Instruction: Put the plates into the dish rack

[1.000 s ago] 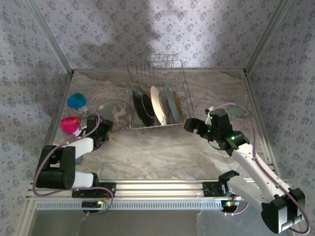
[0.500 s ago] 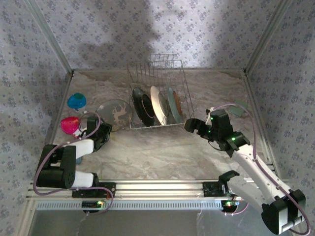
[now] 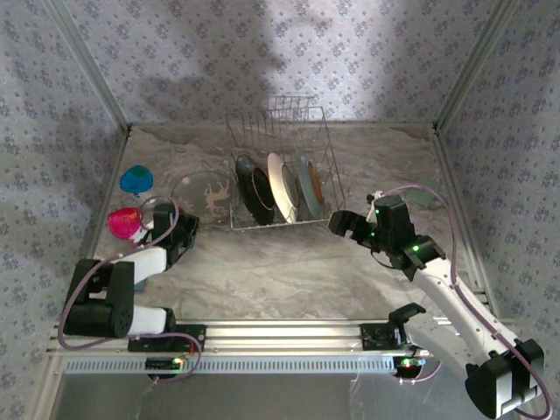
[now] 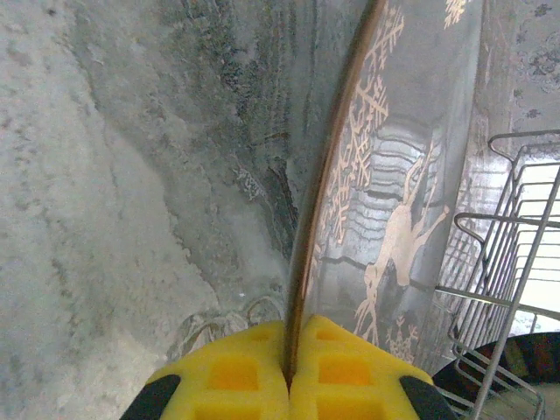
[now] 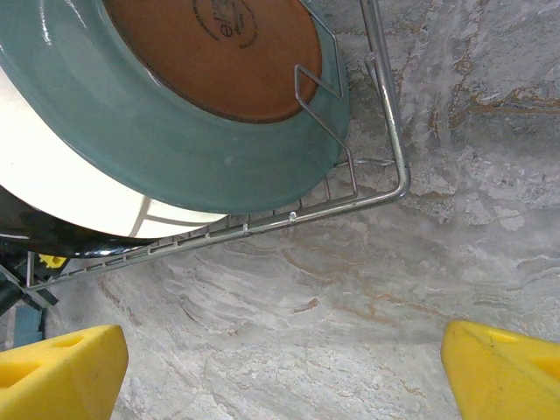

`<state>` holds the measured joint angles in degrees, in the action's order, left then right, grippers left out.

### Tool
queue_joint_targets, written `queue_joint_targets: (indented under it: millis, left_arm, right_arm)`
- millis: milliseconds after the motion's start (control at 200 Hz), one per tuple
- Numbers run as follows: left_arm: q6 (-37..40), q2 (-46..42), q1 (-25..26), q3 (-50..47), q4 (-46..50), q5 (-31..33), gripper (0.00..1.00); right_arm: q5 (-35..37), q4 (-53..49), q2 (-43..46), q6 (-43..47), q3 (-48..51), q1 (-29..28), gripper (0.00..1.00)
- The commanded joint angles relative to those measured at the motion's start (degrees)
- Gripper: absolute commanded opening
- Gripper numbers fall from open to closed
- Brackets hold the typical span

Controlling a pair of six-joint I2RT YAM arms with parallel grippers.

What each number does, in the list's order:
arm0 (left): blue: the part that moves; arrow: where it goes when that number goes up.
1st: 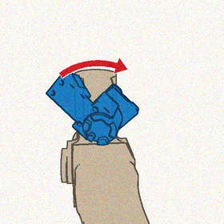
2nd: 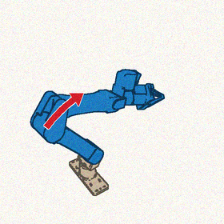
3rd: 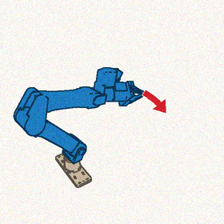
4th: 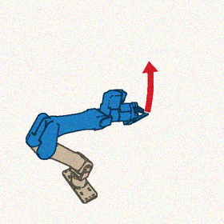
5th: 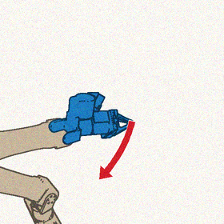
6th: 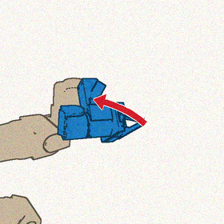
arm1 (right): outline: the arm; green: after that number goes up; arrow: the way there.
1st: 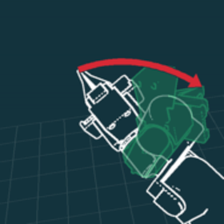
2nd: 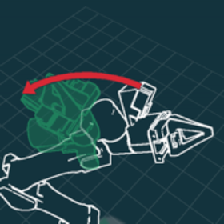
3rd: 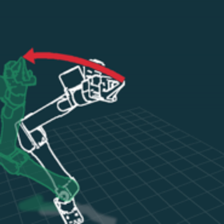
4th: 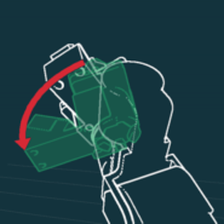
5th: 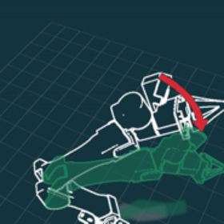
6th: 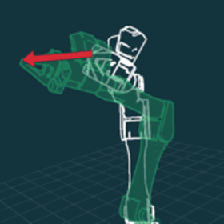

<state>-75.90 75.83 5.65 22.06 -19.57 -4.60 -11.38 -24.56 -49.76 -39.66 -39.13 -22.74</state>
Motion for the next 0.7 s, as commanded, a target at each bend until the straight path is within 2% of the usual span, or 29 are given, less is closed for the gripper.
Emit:
queue_joint_targets:
  millis: [0,240,695]
  left_arm:
    - [4.5,-4.4,0.3,2.4,10.2,1.8,0.0]
    - [11.3,-12.0,-0.3,7.0,19.8,1.7,0.0]
    - [21.1,-15.4,-5.4,16.2,29.6,-5.7,0.0]
  right_arm:
    - [0.3,-0.1,0.8,-0.7,-0.1,-0.1,0.94]
    - [0.3,0.0,-0.2,-0.1,-1.6,0.1,0.94]
    - [-0.8,2.0,-2.1,0.6,-3.4,0.2,0.94]
